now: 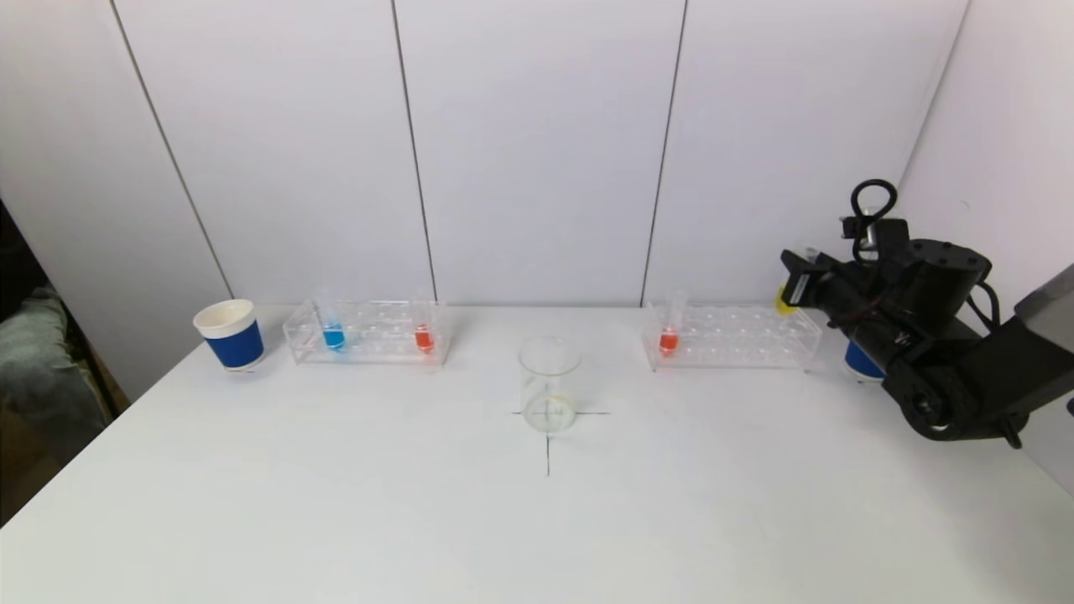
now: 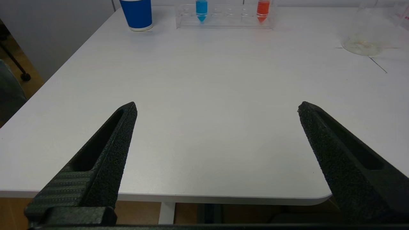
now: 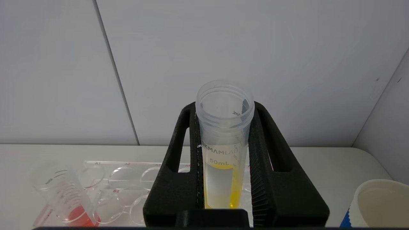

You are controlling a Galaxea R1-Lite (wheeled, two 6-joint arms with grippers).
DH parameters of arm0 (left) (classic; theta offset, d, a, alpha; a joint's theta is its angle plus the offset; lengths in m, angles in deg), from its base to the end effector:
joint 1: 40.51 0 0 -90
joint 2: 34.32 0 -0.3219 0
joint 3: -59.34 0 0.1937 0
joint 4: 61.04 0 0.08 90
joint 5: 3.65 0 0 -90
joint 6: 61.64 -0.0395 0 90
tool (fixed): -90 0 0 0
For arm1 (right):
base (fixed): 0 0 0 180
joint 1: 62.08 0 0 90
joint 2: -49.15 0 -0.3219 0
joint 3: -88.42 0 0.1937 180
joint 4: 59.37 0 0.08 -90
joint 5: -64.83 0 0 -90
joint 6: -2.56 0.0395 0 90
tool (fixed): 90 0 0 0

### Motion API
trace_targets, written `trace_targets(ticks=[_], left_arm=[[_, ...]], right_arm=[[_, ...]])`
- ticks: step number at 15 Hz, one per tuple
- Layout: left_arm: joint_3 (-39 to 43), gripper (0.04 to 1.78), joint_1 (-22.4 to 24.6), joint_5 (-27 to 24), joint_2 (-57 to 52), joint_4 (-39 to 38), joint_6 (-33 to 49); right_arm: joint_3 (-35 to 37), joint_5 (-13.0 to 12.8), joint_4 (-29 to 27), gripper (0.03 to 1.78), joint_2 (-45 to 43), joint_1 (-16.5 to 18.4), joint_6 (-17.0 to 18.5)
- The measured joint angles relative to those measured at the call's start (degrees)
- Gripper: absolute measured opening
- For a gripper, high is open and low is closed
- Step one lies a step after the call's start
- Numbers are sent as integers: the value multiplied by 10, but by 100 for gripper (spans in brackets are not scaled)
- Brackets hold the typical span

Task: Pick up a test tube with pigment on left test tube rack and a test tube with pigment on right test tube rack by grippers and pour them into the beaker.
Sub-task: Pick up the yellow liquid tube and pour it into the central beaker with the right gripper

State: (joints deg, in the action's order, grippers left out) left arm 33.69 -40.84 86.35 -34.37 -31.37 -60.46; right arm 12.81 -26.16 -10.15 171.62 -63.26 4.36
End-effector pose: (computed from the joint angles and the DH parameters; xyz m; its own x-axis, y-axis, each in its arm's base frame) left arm -0.0281 0.0002 0.0754 0.9976 -0.0057 -0.0692 0.0043 0.9998 -0.0205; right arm 0.4246 0.0081 0.1352 0.9991 0.0033 0.0412 -0.0046 0.9995 0.0321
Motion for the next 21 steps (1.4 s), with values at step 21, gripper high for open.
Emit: trace_targets(ticks=[21], left_arm=[[0, 176, 0, 0, 0, 0, 0]], right_arm=[[-295, 19, -420, 46, -133, -140, -100]])
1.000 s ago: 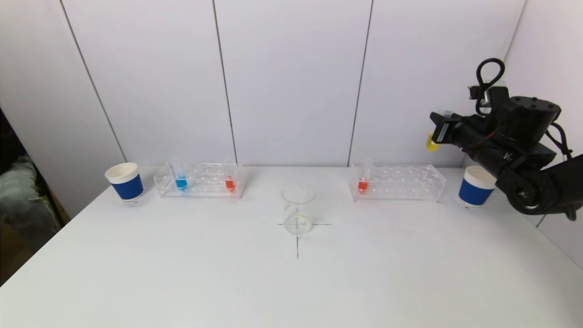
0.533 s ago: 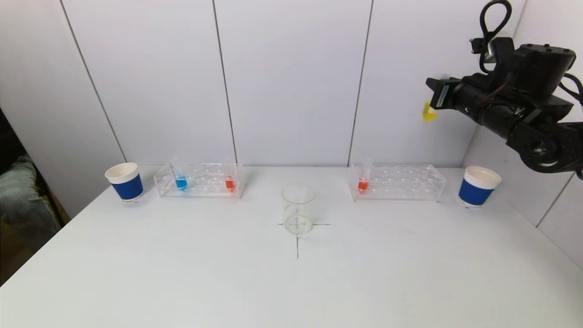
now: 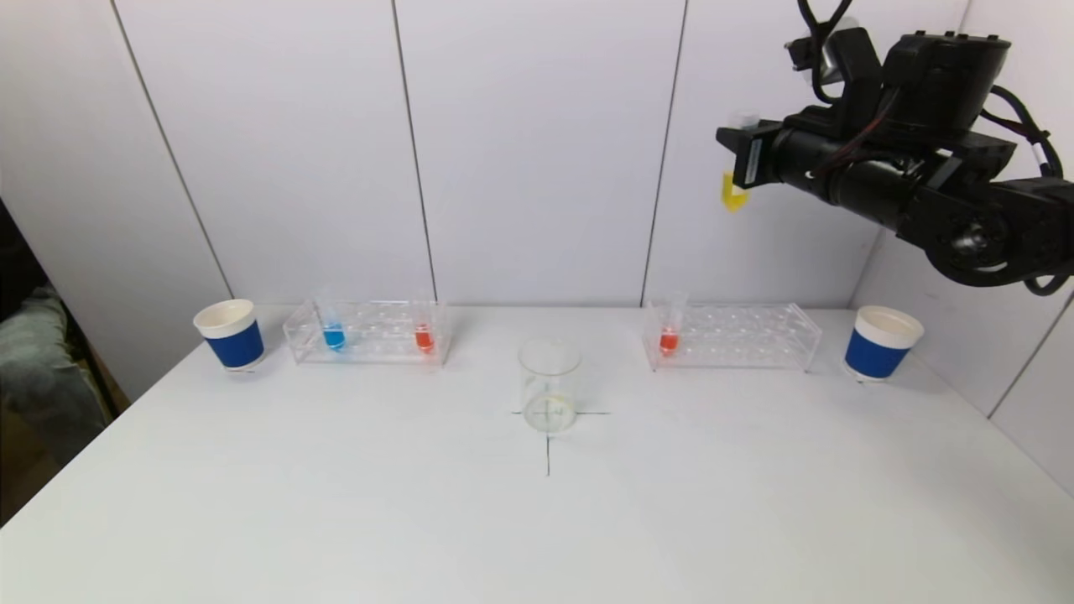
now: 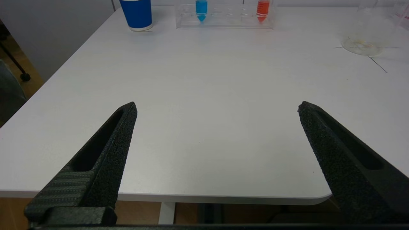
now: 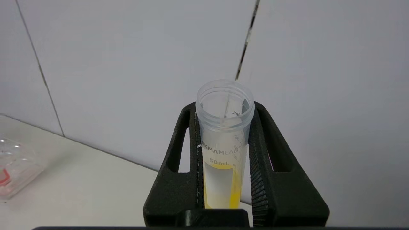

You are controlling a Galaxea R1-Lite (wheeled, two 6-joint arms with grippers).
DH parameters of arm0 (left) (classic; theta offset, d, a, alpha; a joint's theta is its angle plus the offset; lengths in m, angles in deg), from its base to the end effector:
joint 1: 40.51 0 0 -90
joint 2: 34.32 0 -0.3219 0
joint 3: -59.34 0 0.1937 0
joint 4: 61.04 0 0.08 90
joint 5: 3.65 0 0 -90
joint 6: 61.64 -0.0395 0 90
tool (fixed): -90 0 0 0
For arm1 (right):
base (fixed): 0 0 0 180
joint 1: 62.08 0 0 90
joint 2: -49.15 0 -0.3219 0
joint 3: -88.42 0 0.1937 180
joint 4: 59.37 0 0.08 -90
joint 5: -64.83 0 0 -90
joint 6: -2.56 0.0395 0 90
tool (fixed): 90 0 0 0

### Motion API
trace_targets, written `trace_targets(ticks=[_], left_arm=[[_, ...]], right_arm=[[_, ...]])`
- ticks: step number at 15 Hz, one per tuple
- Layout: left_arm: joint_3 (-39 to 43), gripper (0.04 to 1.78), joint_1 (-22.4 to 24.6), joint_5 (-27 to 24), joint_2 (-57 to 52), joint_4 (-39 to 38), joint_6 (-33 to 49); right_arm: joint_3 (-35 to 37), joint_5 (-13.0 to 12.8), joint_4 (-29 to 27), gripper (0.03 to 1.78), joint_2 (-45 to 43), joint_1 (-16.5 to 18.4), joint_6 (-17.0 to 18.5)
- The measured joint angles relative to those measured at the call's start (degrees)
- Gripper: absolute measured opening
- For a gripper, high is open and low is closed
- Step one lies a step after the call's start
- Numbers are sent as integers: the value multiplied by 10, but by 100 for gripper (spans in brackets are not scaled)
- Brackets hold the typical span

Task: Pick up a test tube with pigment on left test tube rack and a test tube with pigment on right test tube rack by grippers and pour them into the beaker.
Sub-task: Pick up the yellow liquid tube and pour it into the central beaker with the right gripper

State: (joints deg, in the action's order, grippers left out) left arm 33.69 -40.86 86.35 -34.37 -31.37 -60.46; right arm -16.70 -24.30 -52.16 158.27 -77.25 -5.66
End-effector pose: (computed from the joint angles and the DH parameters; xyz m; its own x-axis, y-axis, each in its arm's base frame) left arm -0.0281 0.0002 0.0754 0.9976 -0.0061 -0.0692 0.0047 0.9998 -0.0205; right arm 0.4033 0.1100 0.2973 0.9596 0.2759 0.0560 -0.2657 0.9533 -0.1436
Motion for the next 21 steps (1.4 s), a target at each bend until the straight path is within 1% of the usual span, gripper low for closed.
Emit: trace_targets(ticks=[2, 4, 7, 10, 14, 16, 18, 19, 21], left_arm=[[0, 176, 0, 0, 0, 0, 0], [0, 176, 0, 0, 0, 0, 0], [0, 176, 0, 0, 0, 0, 0], [0, 176, 0, 0, 0, 0, 0], [0, 176, 0, 0, 0, 0, 0], [0, 176, 0, 0, 0, 0, 0], [0, 176, 0, 0, 0, 0, 0], [0, 176, 0, 0, 0, 0, 0], [0, 176, 0, 0, 0, 0, 0]], right_arm=[[-7, 14, -4, 46, 2, -14, -31], [-17, 16, -13, 46, 10, -28, -55], [-28, 20, -27, 46, 23, -48, -100], [-34, 33, -32, 46, 40, -66, -151], [-40, 36, -45, 46, 64, -89, -186], [-42, 50, -44, 46, 76, -94, -209], [-42, 55, -36, 46, 88, -97, -221], [-41, 61, -34, 46, 92, -98, -234], [-32, 93, -28, 46, 98, -96, -272]])
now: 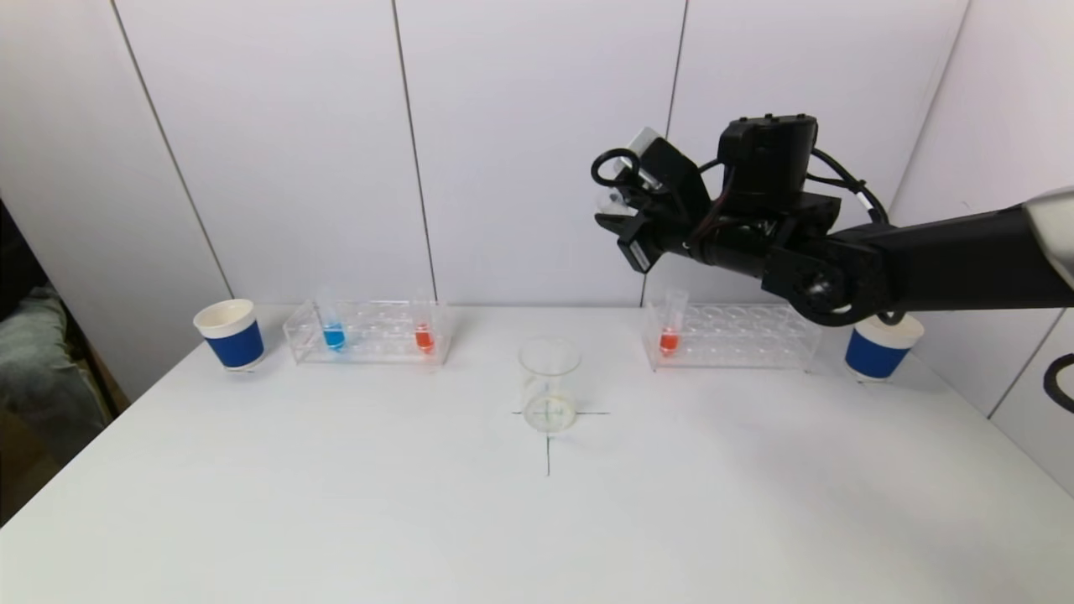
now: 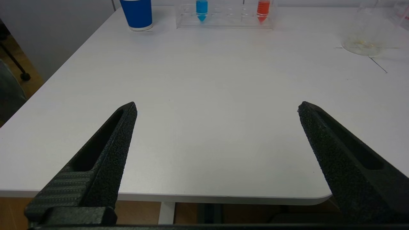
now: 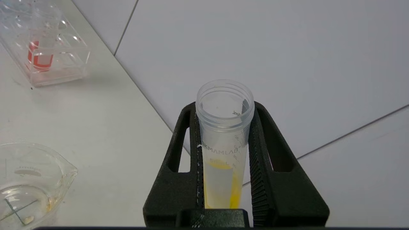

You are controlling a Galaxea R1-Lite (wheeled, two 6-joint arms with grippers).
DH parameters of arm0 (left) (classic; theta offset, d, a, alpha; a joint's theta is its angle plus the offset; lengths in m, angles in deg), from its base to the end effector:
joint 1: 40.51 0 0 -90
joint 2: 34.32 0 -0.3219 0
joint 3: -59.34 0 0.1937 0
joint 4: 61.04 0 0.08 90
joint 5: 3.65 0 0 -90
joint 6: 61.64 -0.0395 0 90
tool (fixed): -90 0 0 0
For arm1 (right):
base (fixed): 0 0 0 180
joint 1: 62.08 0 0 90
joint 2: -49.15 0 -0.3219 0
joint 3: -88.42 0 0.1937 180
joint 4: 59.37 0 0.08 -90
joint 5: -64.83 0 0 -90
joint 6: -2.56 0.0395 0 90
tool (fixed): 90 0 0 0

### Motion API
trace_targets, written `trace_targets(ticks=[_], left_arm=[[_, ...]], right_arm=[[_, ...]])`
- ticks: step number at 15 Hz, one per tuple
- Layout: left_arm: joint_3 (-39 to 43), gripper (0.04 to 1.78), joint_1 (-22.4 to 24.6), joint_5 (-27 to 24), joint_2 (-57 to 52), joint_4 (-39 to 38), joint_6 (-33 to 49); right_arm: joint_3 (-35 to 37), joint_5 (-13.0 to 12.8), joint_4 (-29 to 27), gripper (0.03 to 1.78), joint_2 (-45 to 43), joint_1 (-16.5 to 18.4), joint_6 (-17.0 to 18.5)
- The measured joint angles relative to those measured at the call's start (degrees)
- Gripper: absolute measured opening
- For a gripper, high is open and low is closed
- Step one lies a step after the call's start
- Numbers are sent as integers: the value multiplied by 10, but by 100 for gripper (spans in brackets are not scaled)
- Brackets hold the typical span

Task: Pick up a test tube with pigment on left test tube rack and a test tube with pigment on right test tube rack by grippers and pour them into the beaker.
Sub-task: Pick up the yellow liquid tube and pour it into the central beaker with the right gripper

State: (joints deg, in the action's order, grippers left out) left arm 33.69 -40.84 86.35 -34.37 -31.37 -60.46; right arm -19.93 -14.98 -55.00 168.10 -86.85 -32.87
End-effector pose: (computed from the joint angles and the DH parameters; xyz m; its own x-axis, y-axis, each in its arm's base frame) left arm -0.0281 0.0002 0.0754 0.9976 -0.0057 -0.0692 0.0043 0.9998 -0.0205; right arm 0.4187 0.2009 0.2331 0.8143 0.5706 -0.1068 -0.5232 0.6418 -0.5606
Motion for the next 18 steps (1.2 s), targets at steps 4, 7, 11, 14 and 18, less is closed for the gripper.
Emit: trace_targets(ticks=[4, 7, 11, 14, 18], left_arm=[[0, 176, 0, 0, 0, 0, 0], [0, 176, 0, 0, 0, 0, 0], [0, 176, 0, 0, 0, 0, 0], [0, 176, 0, 0, 0, 0, 0], [0, 176, 0, 0, 0, 0, 0]], right_arm=[[10, 48, 43, 46, 15, 3, -64], [19, 90, 87, 46, 32, 6, -113], [31, 138, 94, 46, 44, 8, -165], [37, 153, 111, 46, 53, 8, -204], [50, 178, 143, 46, 68, 8, -254]])
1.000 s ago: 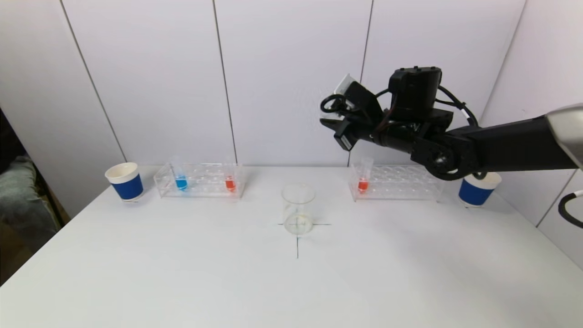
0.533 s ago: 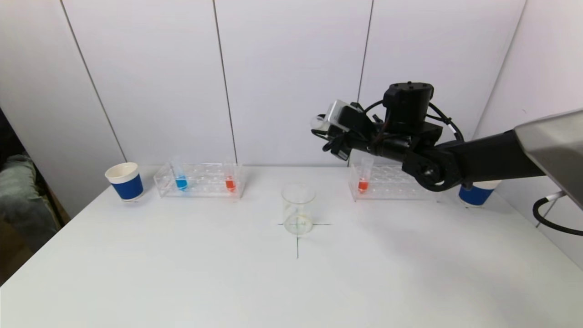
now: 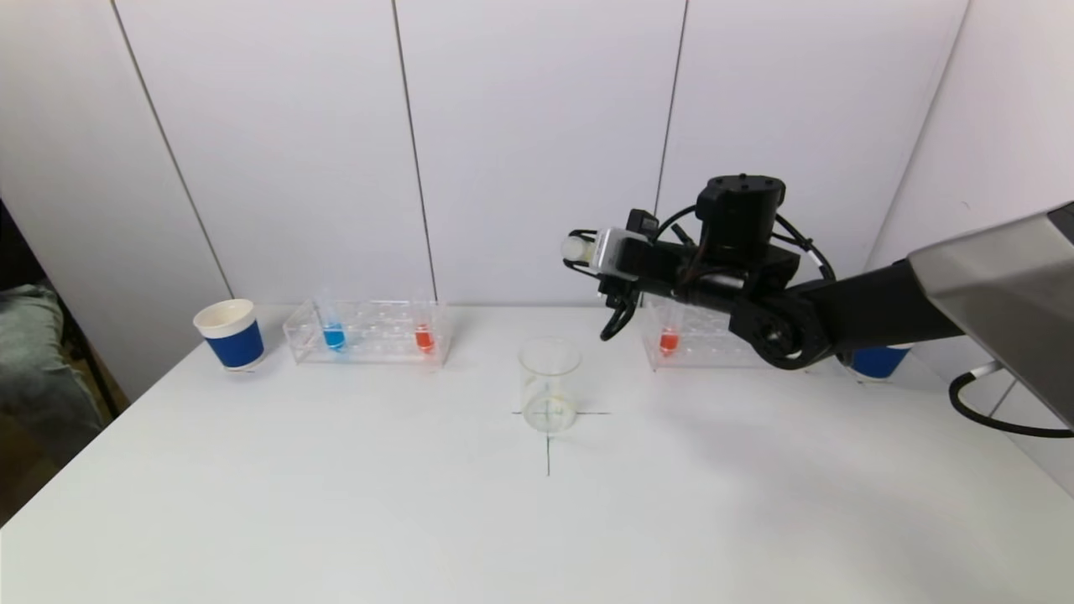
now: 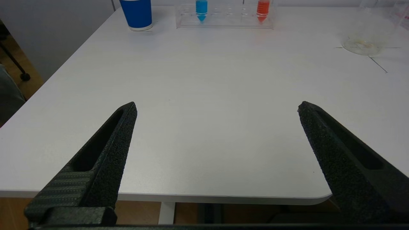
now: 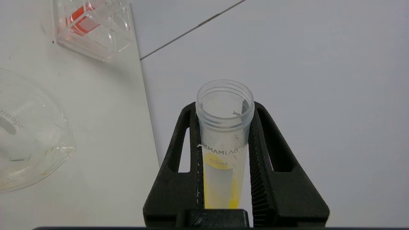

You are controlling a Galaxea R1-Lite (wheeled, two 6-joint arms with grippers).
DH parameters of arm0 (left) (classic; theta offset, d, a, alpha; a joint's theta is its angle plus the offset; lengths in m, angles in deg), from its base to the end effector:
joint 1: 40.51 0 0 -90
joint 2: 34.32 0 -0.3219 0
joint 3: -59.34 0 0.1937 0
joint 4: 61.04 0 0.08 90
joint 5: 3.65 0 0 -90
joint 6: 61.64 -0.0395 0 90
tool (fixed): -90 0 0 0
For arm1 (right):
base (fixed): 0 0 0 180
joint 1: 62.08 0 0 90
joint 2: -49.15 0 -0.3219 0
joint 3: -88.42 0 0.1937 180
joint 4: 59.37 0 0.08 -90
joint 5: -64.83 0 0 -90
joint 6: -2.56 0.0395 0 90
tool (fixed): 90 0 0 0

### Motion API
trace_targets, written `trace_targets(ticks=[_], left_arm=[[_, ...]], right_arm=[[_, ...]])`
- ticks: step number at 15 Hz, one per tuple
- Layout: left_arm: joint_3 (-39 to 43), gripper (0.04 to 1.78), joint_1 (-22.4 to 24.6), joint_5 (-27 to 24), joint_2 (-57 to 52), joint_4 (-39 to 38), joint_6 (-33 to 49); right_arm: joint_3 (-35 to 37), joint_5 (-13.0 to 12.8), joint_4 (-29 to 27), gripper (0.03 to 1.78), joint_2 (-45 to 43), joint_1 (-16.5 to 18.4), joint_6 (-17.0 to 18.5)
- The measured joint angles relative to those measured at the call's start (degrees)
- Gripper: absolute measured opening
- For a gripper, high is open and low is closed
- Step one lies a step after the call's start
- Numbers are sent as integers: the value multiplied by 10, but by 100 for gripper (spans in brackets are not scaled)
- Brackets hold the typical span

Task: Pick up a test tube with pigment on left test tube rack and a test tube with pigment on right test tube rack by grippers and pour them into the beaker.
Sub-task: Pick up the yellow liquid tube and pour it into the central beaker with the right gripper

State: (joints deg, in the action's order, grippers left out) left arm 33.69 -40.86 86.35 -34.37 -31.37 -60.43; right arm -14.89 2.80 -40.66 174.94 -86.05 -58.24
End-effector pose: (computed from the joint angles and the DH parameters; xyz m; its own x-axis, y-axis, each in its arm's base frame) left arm -0.0281 0.0002 0.0754 0.9976 -0.0061 -0.0692 0.0046 0.9998 -0.0211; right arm 0.4328 0.2127 0.1795 0.6147 0.7866 -0.0581 -0.4361 0.2776 -0.8560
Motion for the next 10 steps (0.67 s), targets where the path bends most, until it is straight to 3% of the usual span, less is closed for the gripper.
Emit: trace_targets(ticks=[10], left_arm=[[0, 176, 0, 0, 0, 0, 0]], right_arm=[[47, 30, 101, 46, 27, -9, -58]])
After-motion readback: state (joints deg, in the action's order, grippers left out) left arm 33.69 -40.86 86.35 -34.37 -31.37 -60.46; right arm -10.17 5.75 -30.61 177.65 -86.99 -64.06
